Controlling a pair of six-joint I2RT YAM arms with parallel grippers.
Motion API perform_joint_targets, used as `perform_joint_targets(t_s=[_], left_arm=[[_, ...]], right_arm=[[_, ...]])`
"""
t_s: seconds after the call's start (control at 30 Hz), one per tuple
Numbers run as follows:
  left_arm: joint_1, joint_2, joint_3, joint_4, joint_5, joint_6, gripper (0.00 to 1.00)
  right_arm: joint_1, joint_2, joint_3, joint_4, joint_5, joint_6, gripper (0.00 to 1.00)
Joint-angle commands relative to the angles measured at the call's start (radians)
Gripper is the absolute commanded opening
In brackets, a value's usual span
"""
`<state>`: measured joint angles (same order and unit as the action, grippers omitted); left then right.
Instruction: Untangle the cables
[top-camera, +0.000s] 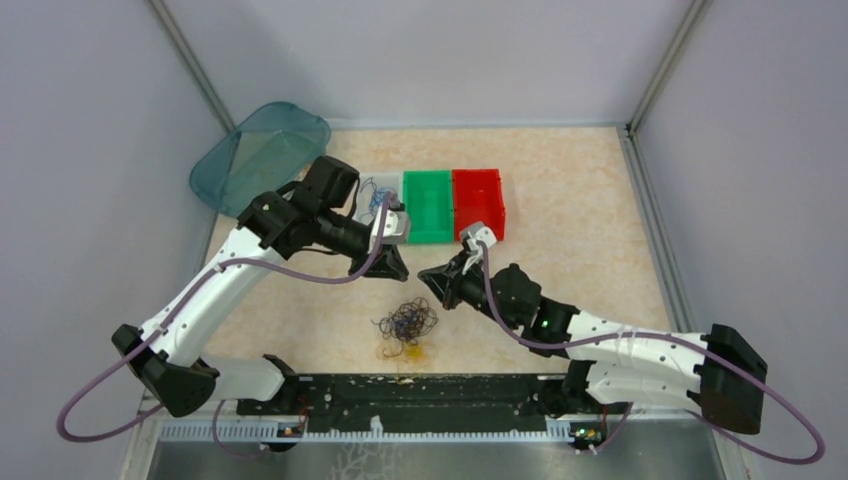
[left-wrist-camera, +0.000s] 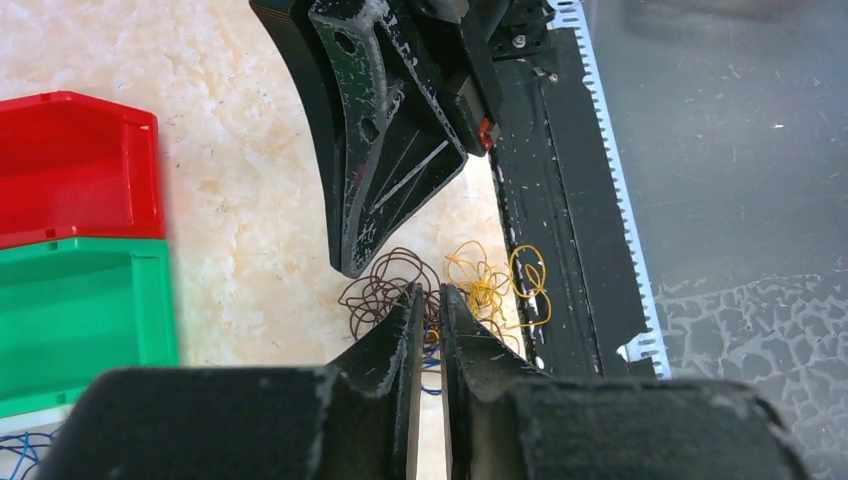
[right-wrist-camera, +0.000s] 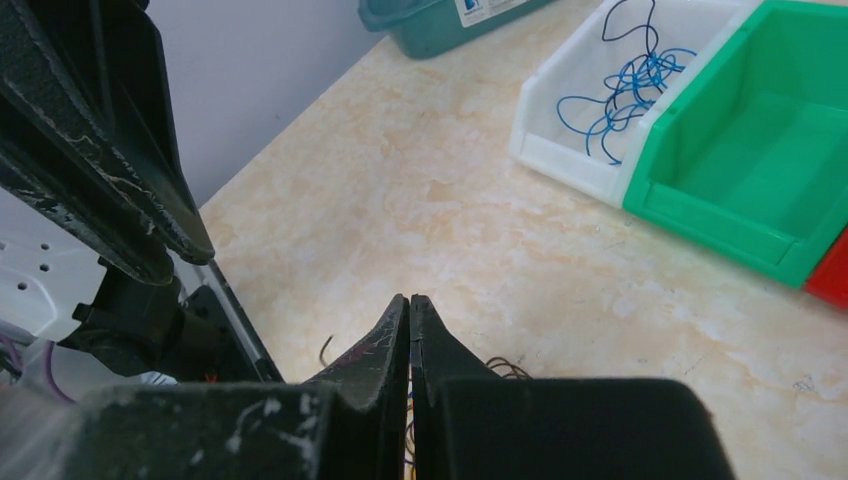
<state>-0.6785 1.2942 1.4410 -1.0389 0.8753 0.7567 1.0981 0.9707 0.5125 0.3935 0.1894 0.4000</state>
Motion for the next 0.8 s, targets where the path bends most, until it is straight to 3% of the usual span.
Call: perform_joint_targets(t_s=[0.0, 0.1, 0.23, 0.4, 0.53, 0.77], left_arm=[[-0.004, -0.016, -0.009, -0.015, 0.004, 0.038, 0.16], [-0.003, -0.044, -0.124, 0.002, -0.088, 0.099, 0.22], [-0.004, -0.080, -0.328, 0.041, -0.178, 0.136, 0.51], [-0.004, -0.127, -0.460, 0.001, -0.198, 0.234, 0.69], [-0.012, -0.162, -0.496, 0.089, -0.162, 0.226, 0.72], [-0.133, -0.037, -0.447, 0.133, -0.232, 0.247, 0.69]], right_arm=[[0.011, -0.019, 0.033, 0.019, 0.050, 0.009, 0.00], [0.011, -0.030, 0.022, -0.029, 0.099, 0.022, 0.01], [0.011, -0.063, -0.023, -0.054, 0.137, 0.051, 0.08], [0.011, -0.105, -0.068, -0.078, 0.167, 0.087, 0.16], [0.011, -0.116, -0.081, -0.094, 0.183, 0.100, 0.18], [0.011, -0.117, -0.092, -0.111, 0.203, 0.133, 0.19]])
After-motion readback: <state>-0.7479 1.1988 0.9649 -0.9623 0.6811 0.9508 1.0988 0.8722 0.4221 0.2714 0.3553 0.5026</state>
